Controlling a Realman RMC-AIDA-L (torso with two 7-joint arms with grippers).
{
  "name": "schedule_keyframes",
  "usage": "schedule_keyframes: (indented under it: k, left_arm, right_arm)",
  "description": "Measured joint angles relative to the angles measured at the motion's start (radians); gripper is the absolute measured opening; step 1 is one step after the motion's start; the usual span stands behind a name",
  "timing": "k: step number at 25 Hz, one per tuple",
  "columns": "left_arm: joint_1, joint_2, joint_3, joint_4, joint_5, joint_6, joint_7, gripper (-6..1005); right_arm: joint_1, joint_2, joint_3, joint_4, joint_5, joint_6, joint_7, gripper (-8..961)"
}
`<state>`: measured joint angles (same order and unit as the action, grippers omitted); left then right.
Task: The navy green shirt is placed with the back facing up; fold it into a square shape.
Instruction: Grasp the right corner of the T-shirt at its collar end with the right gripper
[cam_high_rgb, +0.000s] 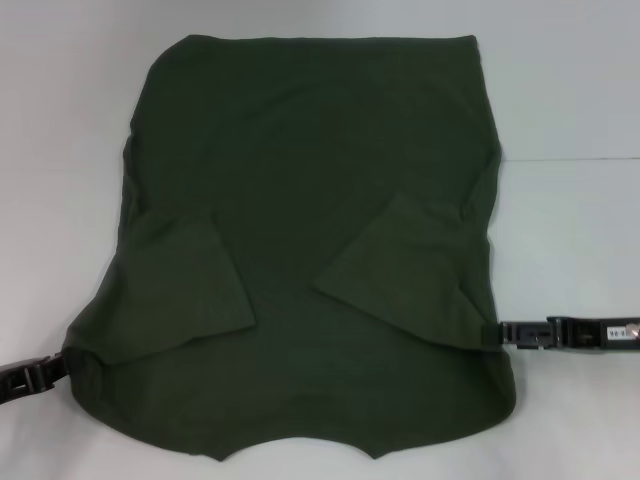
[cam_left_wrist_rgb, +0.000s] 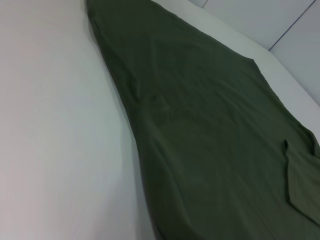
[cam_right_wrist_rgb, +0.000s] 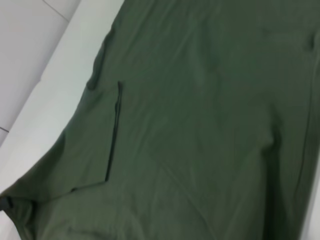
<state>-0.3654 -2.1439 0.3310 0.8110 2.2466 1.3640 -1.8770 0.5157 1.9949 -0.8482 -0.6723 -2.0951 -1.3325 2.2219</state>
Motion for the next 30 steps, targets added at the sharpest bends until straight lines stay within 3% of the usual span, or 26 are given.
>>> schedule_keyframes:
  k: [17, 22, 25, 30]
  left_arm:
    - [-0.001, 0.002, 0.0, -0.001, -0.003, 0.0, 0.0, 29]
    - [0.004, 0.001, 0.0, -0.001, -0.016, 0.0, 0.004, 29]
    - [0.005, 0.003, 0.0, -0.001, -0.019, 0.0, 0.006, 29]
    - [0.005, 0.003, 0.001, -0.001, -0.019, 0.0, 0.007, 28]
  right_arm:
    - [0.002, 0.003, -0.018, 0.013, -0.04, 0.001, -0.006, 865]
    - [0.008, 0.016, -0.018, 0.014, -0.065, 0.027, -0.006, 639]
    - [0.011, 0.024, -0.018, 0.014, -0.067, 0.038, -0.006, 387]
    - [0.015, 0.031, -0.019, 0.012, -0.069, 0.041, -0.006, 148]
